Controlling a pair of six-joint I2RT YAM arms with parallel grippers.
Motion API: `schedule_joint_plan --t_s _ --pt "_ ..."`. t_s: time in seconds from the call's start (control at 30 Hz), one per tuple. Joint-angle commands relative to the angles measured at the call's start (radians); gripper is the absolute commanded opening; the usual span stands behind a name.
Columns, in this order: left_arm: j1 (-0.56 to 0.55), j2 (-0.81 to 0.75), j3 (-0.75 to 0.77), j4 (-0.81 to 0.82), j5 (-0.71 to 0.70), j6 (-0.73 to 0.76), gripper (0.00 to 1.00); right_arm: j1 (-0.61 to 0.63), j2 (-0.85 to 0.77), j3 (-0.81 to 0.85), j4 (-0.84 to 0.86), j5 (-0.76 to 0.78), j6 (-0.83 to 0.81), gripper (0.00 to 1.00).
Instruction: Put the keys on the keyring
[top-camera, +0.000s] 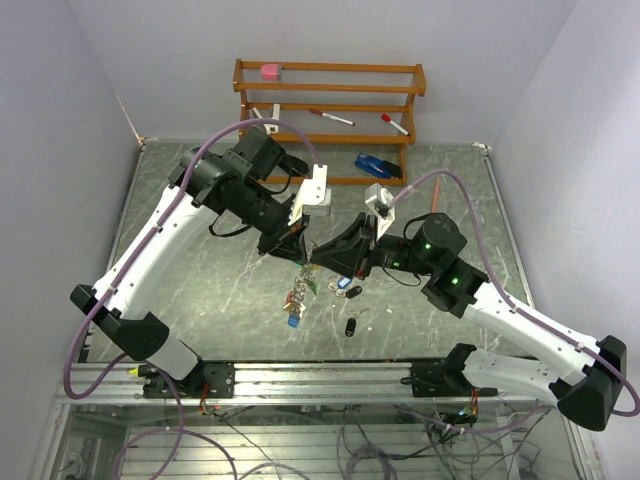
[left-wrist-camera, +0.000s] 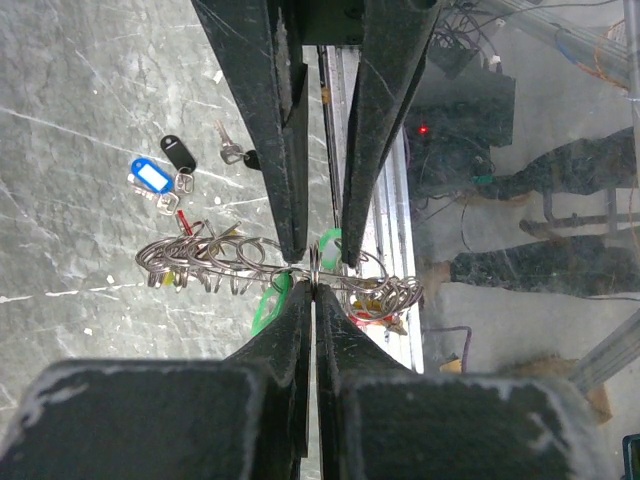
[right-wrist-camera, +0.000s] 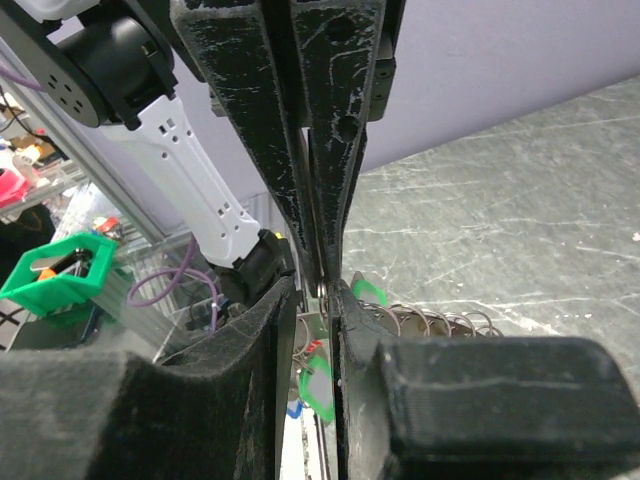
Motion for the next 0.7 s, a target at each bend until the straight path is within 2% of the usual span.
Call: schedule_joint_plan --t_s 0.0,0.5,0.67 --pt "-0.008 -0.007 0.038 0.002 0.033 -0.004 0.07 0.013 -0.005 -0.006 0.040 -0.014 0.009 0.20" --pt "-0.008 -0.013 0.047 0.002 0.055 -0.012 0.07 0.023 0.033 -0.013 0.093 -0.019 0.011 0.18" --pt "-0.007 -0.017 0.044 0.002 0.051 -0.011 0.07 0.025 0.041 -0.014 0.105 -0.027 0.018 0.05"
